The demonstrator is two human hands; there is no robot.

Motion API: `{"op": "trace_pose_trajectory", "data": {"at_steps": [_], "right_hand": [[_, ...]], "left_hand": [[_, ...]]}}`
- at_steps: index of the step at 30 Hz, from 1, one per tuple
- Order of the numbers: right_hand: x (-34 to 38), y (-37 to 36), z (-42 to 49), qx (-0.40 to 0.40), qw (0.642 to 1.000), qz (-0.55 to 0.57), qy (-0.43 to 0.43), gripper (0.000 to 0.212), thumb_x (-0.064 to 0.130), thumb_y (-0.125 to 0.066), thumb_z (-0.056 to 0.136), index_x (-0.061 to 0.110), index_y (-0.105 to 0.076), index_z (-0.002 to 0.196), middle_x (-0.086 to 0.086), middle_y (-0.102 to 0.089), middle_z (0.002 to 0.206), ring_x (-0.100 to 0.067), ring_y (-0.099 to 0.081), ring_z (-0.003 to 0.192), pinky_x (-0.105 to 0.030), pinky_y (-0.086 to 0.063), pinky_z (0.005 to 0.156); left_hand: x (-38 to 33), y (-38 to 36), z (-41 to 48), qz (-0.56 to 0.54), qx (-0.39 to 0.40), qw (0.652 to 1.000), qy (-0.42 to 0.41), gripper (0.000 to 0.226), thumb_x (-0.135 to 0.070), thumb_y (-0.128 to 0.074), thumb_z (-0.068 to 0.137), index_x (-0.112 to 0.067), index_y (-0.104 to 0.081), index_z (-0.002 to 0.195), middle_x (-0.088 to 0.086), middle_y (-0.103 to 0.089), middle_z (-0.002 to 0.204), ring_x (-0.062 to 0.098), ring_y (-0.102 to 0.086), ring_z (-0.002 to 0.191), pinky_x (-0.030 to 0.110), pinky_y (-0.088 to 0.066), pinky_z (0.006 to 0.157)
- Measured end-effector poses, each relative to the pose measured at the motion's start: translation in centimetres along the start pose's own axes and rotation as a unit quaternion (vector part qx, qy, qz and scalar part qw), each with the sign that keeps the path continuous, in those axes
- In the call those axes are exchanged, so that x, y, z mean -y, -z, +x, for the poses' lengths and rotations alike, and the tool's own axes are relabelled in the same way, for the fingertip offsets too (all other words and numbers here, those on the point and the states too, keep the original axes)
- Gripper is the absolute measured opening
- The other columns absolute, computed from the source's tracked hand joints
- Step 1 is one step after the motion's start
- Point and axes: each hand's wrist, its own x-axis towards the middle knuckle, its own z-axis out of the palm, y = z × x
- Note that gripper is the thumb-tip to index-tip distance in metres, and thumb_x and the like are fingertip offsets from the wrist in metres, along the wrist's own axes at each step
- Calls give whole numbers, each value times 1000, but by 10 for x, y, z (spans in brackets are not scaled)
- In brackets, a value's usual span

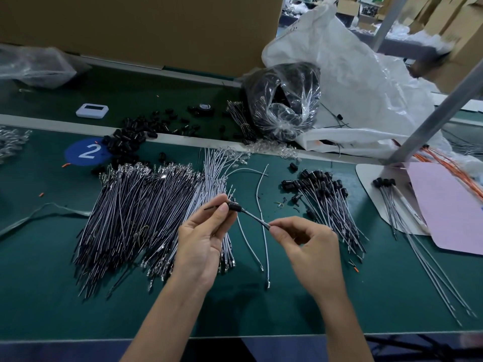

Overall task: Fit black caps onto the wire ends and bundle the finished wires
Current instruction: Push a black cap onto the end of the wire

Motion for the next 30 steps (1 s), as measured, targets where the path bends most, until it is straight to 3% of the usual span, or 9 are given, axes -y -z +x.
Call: {"op": "trace_pose_trajectory", "data": {"at_steps": [9,15,24,30], "right_hand": [[1,-8,3,-7,1000,8,8,22,9,-74,83,29,-72,73,15,-68,68,-5,-60,61,-10,-42,59],[5,-14,3,-16,999,10,30,13,15,-74,84,24,-72,75,15,-65,65,-5,-57,58,-9,-39,58],[10,-18,5,-32,999,-5,33,14,8,-82,74,19,-75,80,13,-68,66,0,-62,64,-3,-41,62],[11,-16,6,-7,998,-38,46,19,9,-81,76,20,-78,91,8,-68,71,-8,-60,68,-8,-43,65]], "left_hand": [[2,-3,-1,3,22,1000,-1,25,-2,-66,70,-3,-69,95,6,-73,85,16,-72,80,21,-57,71],[5,-5,-3,9,28,1000,-5,19,-1,-68,68,-6,-73,86,7,-73,84,16,-72,78,21,-57,70],[13,-10,-8,32,33,999,-2,14,-4,-71,67,-10,-77,78,6,-72,85,16,-71,80,21,-56,72],[11,-10,-10,56,43,997,13,14,-6,-71,68,-9,-79,79,6,-74,89,15,-72,81,20,-56,72]]}}
